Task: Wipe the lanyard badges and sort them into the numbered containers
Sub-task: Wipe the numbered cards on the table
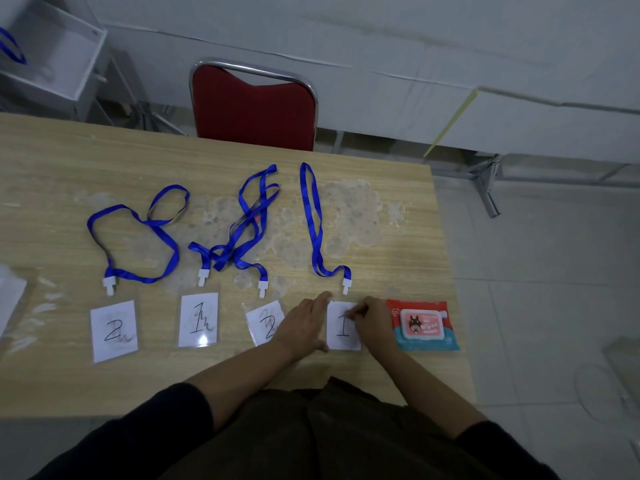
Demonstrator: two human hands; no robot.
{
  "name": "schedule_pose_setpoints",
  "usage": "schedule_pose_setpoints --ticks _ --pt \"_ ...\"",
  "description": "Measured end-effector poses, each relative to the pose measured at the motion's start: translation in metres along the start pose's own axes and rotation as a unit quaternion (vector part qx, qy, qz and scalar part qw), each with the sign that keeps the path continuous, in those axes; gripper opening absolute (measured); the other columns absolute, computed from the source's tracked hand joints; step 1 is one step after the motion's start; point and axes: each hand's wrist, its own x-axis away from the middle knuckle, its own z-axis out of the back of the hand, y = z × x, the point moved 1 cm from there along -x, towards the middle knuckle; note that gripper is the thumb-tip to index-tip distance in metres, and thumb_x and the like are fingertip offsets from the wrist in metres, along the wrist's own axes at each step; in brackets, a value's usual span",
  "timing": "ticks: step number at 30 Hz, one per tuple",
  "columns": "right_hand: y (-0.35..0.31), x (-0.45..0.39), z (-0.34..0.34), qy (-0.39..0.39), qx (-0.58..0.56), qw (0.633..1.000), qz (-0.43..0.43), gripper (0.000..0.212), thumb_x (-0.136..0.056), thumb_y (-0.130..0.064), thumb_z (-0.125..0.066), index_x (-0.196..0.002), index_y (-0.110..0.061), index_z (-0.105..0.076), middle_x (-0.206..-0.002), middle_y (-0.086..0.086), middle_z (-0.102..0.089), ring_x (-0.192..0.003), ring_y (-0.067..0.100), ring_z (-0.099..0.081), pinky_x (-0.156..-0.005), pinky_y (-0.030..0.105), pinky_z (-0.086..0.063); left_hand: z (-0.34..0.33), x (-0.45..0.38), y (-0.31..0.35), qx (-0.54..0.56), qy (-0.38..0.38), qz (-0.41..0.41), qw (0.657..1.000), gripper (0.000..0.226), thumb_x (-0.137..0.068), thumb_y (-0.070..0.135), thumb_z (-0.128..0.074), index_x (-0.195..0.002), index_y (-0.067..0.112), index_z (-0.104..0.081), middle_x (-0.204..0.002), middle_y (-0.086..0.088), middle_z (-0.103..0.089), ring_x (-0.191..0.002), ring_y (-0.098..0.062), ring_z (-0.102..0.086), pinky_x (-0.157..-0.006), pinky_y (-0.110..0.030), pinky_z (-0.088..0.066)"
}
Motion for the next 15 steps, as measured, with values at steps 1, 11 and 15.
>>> schedule_pose_setpoints --ticks 1,11,15 --pt "-0.001 -0.006 0.005 0.03 -0.028 0.999 -0.017 0.016 -0.087 -0.005 -0.067 -0.075 -0.015 -0.066 -0.072 -0.009 -0.066 -0.072 -0.001 -0.06 -0.072 0.022 -0.049 0.0 0.0 0.0 -0.002 -0.001 0.001 1.0 0.118 -0.062 0.037 -0.087 -0.152 0.017 -0.014 -0.143 -0.007 -0.04 -0.125 -0.021 -0.04 -0.101 -0.033 -0.04" --pt "-0.008 -0.013 0.011 0.031 -0.041 0.998 -0.029 0.028 -0.086 0.0 -0.065 -0.068 -0.02 -0.059 -0.078 0.001 -0.071 -0.074 0.008 -0.063 -0.064 0.011 -0.042 0.0 -0.001 -0.001 -0.003 0.003 -0.001 1.0 0.117 -0.063 0.036 -0.087 -0.152 0.015 -0.015 -0.147 -0.007 -0.038 -0.128 -0.021 -0.039 -0.102 -0.029 -0.036" --pt "-0.013 -0.005 0.001 0.002 0.001 1.0 -0.008 0.026 -0.089 -0.008 -0.065 -0.071 -0.026 -0.059 -0.085 -0.002 -0.071 -0.078 0.005 -0.063 -0.072 0.016 -0.048 -0.001 0.0 -0.001 -0.009 0.001 -0.001 1.0 0.115 -0.065 0.038 -0.085 -0.152 0.015 -0.013 -0.149 -0.006 -0.035 -0.129 -0.02 -0.038 -0.103 -0.03 -0.036"
